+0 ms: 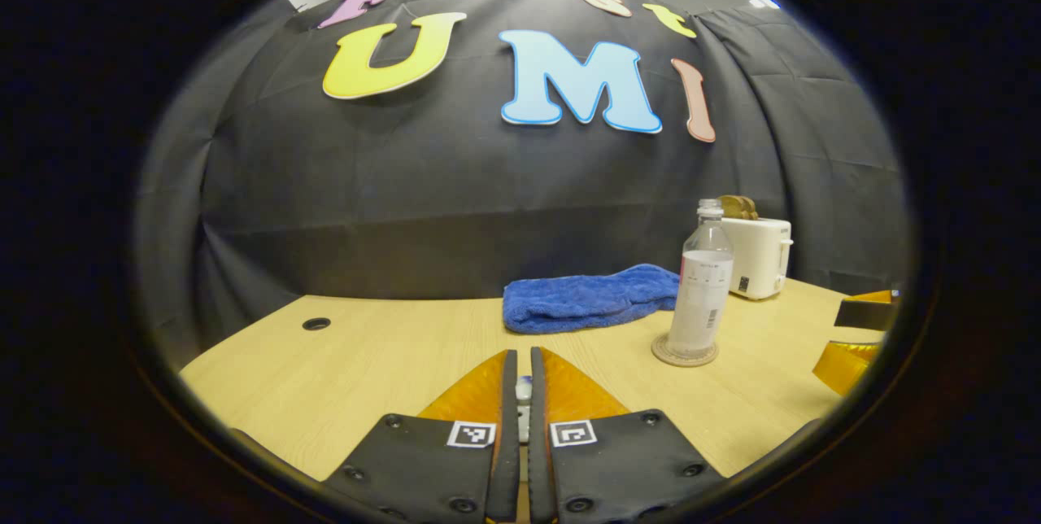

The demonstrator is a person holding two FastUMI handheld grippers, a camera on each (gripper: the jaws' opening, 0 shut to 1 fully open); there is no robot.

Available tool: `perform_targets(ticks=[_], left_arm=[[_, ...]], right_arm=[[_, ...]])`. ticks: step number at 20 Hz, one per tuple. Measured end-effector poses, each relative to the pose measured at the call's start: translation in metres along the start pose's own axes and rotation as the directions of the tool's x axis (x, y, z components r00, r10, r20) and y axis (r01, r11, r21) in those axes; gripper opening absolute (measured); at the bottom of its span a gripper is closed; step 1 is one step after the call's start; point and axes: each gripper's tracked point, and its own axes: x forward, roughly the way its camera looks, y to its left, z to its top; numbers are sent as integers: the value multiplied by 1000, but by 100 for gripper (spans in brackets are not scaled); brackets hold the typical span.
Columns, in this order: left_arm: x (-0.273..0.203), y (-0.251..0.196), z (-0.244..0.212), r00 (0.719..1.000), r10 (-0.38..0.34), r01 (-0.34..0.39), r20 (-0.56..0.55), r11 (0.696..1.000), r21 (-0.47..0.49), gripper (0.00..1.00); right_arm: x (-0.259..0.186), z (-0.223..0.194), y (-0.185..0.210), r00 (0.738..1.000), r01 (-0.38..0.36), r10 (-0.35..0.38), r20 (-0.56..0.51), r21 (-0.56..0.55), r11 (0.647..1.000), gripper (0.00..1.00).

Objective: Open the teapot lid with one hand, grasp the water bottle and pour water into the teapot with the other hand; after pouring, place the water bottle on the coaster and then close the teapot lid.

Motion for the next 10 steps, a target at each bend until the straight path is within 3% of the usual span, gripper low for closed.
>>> perform_targets(ticks=[10], left_arm=[[-2,-5,-6,1000,6,-6,-7,1000,-6,16]], right_arm=[[-1,2,5,1000,-6,6,14,-20,1000,90]])
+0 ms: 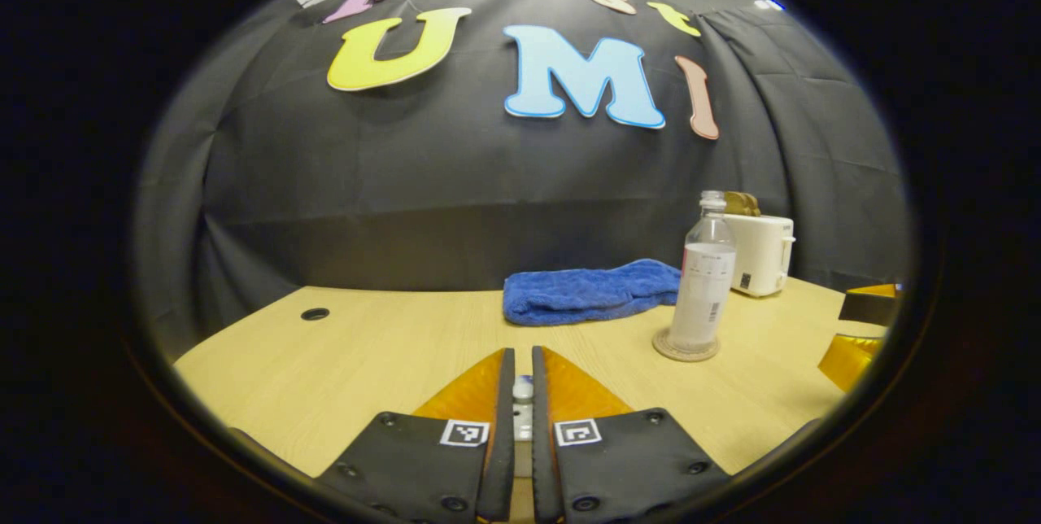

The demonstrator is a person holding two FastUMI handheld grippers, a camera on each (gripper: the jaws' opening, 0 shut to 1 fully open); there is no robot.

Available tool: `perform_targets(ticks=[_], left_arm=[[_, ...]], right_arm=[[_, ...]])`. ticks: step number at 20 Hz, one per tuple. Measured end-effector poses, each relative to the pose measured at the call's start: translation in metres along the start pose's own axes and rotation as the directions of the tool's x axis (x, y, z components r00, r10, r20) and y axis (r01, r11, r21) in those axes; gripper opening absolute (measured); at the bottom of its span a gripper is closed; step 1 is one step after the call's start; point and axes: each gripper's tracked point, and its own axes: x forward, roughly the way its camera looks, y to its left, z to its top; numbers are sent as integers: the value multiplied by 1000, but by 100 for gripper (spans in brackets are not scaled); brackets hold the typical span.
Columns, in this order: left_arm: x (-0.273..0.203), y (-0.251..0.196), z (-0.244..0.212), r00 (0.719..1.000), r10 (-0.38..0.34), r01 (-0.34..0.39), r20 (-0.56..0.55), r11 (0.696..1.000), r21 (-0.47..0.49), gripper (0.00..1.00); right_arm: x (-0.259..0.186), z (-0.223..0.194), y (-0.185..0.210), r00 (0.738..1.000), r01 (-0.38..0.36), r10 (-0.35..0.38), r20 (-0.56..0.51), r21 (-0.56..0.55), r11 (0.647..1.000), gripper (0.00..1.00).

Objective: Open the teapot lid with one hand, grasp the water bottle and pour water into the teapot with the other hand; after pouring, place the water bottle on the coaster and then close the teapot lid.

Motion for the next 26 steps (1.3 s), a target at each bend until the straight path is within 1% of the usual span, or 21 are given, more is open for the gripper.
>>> perform_targets(ticks=[2,3,4,5,7,9,12,13,14,16,18,20,21,24,25,26], left_arm=[[-4,-1,0,1000,1,-1,-1,1000,9,19],[-9,-1,-1,1000,2,-2,-8,1000,16,18],[-13,-2,0,1000,-3,3,-9,1000,15,18],[-19,-2,3,1000,-1,1,-1,1000,16,20],[-35,-4,9,1000,-5,5,14,1000,8,20],[-54,-9,16,999,-20,21,44,1000,-4,20],[-82,-11,31,994,-17,15,108,1000,23,19],[-92,-14,34,992,-27,25,127,1000,20,22],[-100,-17,36,989,-38,37,141,999,8,24],[-112,-20,35,986,-51,54,156,998,-20,22],[-122,-20,33,984,-51,57,170,998,-27,28],[-127,-11,34,983,-20,26,183,999,-29,31],[-128,-14,34,982,-29,35,188,999,-30,33],[-134,-15,29,983,-24,27,184,999,-17,34],[-135,-15,29,981,-22,23,193,1000,0,43],[-138,-14,29,979,-19,15,201,1000,17,47]], right_arm=[[1,-1,1,1000,2,-2,-4,-2,1000,90],[0,0,1,1000,5,-5,2,-7,1000,90],[0,2,1,1000,10,-10,12,-17,1000,90],[-1,6,0,999,20,-19,27,-28,999,90],[-4,13,1,998,33,-30,61,-52,998,90],[-9,16,7,996,34,-28,88,-72,997,90],[-20,11,12,996,46,-37,80,-104,994,90],[-25,12,15,995,52,-42,85,-114,992,90],[-30,17,17,993,55,-41,108,-128,990,90],[-40,29,22,985,71,-46,165,-149,986,90],[-51,34,27,978,88,-57,201,-148,985,90],[-61,38,32,977,104,-72,200,-153,983,90],[-65,38,35,979,108,-74,192,-174,979,90],[-79,46,37,977,132,-90,194,-217,967,90],[-84,47,42,976,130,-86,202,-212,969,90],[-87,49,44,974,125,-81,210,-202,971,90]])
